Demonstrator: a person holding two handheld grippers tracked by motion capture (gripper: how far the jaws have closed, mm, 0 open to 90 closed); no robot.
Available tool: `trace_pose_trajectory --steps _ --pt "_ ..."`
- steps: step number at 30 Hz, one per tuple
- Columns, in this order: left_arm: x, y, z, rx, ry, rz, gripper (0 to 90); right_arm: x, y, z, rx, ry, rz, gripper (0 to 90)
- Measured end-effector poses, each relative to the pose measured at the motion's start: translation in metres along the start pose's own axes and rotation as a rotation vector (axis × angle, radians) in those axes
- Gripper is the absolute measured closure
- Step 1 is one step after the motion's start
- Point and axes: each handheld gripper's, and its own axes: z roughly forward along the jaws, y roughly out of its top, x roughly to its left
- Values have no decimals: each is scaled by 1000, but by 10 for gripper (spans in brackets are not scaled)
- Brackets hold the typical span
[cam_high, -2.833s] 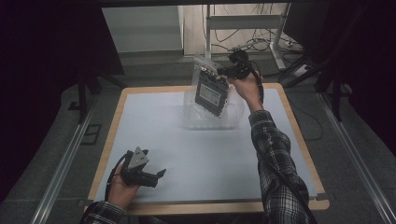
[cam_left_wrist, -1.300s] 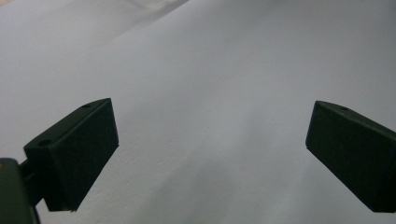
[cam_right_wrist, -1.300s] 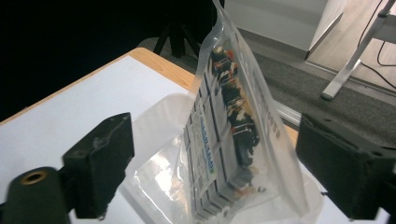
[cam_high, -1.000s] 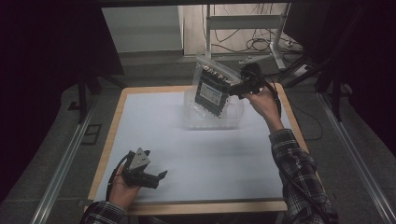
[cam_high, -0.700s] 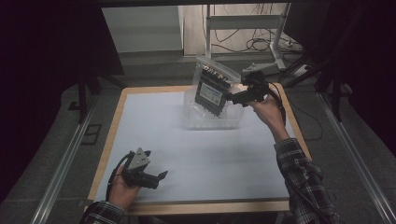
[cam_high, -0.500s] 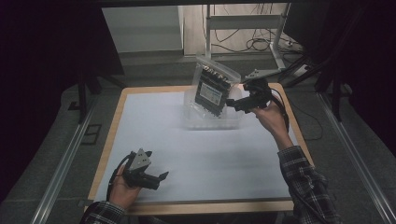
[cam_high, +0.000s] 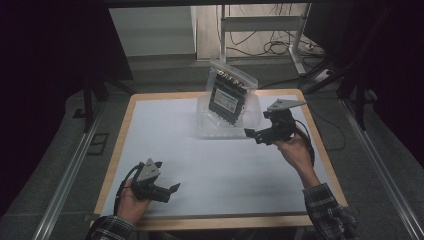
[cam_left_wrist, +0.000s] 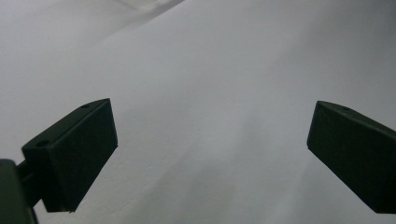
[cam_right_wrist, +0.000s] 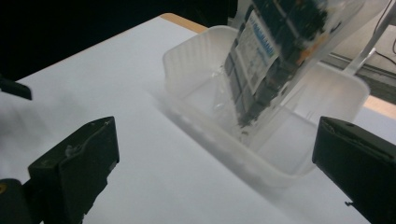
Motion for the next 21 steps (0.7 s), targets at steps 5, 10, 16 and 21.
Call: trace_pose_trajectory --steps 5,10,16,21 --pt "0 0 0 5 13 7 6 11 -17 -6 -4 -2 -9 5" --pt "0 -1 2 28 30 15 2 19 -36 -11 -8 12 -2 6" --pt "-1 0 1 21 32 13 2 27 -60 -13 11 17 0 5" --pt "-1 0 2 27 30 30 0 34 -85 -11 13 25 5 7"
